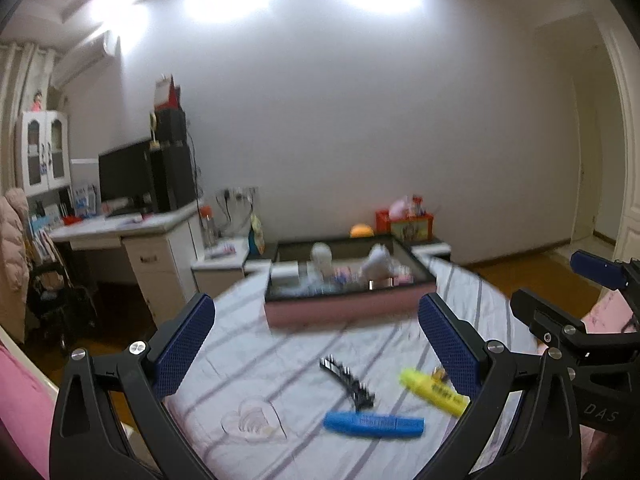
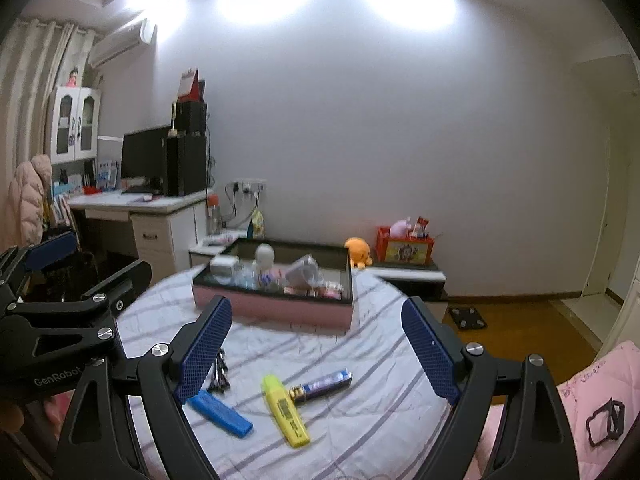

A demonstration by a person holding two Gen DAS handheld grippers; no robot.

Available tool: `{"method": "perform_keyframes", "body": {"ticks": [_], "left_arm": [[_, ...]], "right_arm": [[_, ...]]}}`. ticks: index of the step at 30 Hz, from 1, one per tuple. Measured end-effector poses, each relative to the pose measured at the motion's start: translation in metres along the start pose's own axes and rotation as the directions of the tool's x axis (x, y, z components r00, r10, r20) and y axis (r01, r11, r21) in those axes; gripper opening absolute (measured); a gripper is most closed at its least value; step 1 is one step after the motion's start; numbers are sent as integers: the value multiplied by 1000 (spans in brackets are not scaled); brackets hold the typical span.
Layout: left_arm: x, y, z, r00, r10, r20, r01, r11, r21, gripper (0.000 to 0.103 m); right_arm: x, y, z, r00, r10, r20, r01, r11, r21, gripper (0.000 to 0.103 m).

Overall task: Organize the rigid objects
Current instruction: 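Withdraw both tools from the tray back toward the remaining items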

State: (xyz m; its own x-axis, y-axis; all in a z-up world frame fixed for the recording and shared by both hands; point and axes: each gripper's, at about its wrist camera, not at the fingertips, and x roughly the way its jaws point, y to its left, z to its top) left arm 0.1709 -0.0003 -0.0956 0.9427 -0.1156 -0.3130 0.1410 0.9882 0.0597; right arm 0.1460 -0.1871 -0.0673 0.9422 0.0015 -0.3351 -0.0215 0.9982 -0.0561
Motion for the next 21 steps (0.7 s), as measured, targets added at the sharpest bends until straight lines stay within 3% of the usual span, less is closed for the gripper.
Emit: {"method": "perform_keyframes", "body": {"ticks": [3, 8, 15, 21], "left_arm": [[22, -3, -20, 996, -9, -88, 10, 1000, 3, 103], [57, -4, -52, 971, -51, -233, 45, 999, -28, 103], [94, -10, -63, 944, -53, -325, 50, 999, -17, 103], [129, -18, -76, 907, -42, -420, 61, 998, 31, 103]], "right_arm": [[18, -1, -20, 998, 0, -68, 1, 1000, 6, 88], [49, -2, -50, 982, -1, -189, 4, 1000, 14, 88], [82, -13, -71, 952, 23, -306, 4, 996, 89, 88], [114, -24, -83, 922, 37, -386, 21, 989, 146, 88]]}}
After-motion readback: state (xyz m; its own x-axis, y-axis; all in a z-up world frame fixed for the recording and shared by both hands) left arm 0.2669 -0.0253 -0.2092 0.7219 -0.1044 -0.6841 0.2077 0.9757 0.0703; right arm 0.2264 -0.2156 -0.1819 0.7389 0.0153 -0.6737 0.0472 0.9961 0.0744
